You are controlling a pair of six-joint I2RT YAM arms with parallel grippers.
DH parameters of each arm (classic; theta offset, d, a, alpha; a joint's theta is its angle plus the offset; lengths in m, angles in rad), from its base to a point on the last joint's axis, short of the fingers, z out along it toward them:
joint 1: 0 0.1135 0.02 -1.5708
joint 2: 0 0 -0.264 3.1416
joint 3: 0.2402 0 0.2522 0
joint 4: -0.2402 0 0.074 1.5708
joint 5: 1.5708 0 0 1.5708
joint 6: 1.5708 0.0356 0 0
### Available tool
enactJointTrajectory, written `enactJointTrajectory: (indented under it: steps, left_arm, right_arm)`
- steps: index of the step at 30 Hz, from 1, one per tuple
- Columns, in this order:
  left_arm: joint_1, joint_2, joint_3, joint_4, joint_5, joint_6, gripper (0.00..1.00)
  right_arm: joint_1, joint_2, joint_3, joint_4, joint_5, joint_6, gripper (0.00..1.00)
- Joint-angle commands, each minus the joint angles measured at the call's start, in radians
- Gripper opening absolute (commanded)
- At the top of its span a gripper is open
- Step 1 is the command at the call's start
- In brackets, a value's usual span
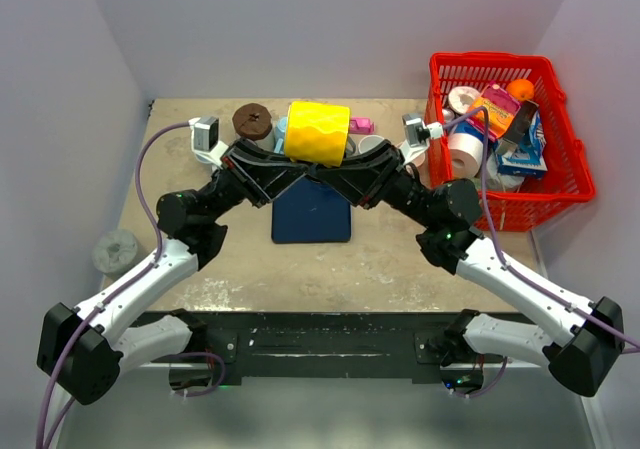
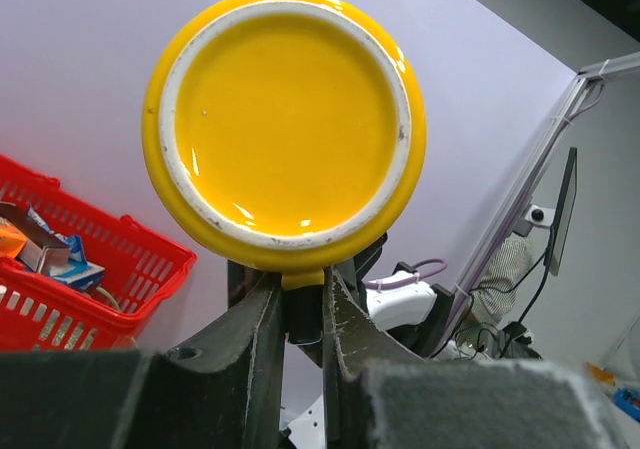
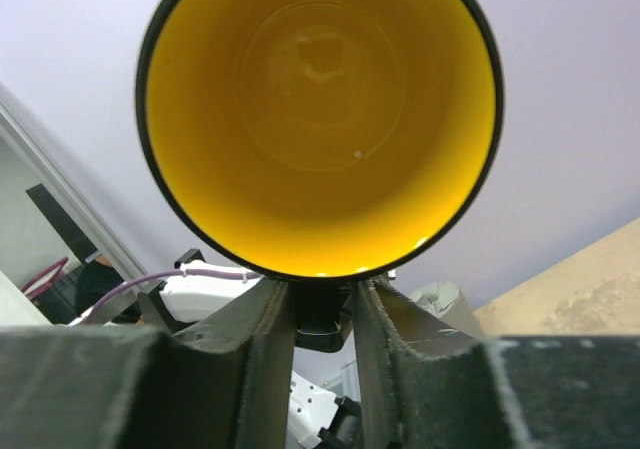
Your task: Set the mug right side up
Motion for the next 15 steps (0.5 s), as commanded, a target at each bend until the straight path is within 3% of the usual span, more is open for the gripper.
enactJointTrajectory:
  steps: [1, 3, 4, 6, 12, 13, 15]
  left_arm:
    - [-0.020, -0.013, 0.014, 0.140, -0.005, -0.006, 0.00]
    - [-0.020, -0.011, 0.014, 0.138, -0.004, -0.003, 0.00]
    - [-0.022, -0.011, 0.014, 0.137, -0.004, -0.002, 0.00]
    - [-0.023, -0.011, 0.014, 0.131, -0.002, 0.001, 0.00]
    - [-0.022, -0.009, 0.023, 0.100, 0.007, 0.017, 0.01]
    - [-0.023, -0.008, 0.023, 0.097, 0.010, 0.021, 0.15]
    - [-0.023, -0.009, 0.030, 0.072, 0.018, 0.036, 0.30]
  right_arm:
    - [0.006, -0.003, 0.033, 0.046, 0.054, -0.006, 0.27]
    - [0.008, -0.003, 0.033, 0.041, 0.056, -0.006, 0.20]
    - [0.009, -0.003, 0.033, 0.040, 0.059, -0.007, 0.10]
    - [0.012, -0.004, 0.034, 0.026, 0.063, -0.009, 0.00]
    - [0.015, -0.018, 0.039, -0.003, 0.077, -0.028, 0.00]
    - [0.014, -0.026, 0.039, -0.009, 0.080, -0.032, 0.00]
    - [0.015, -0.032, 0.045, -0.035, 0.089, -0.044, 0.00]
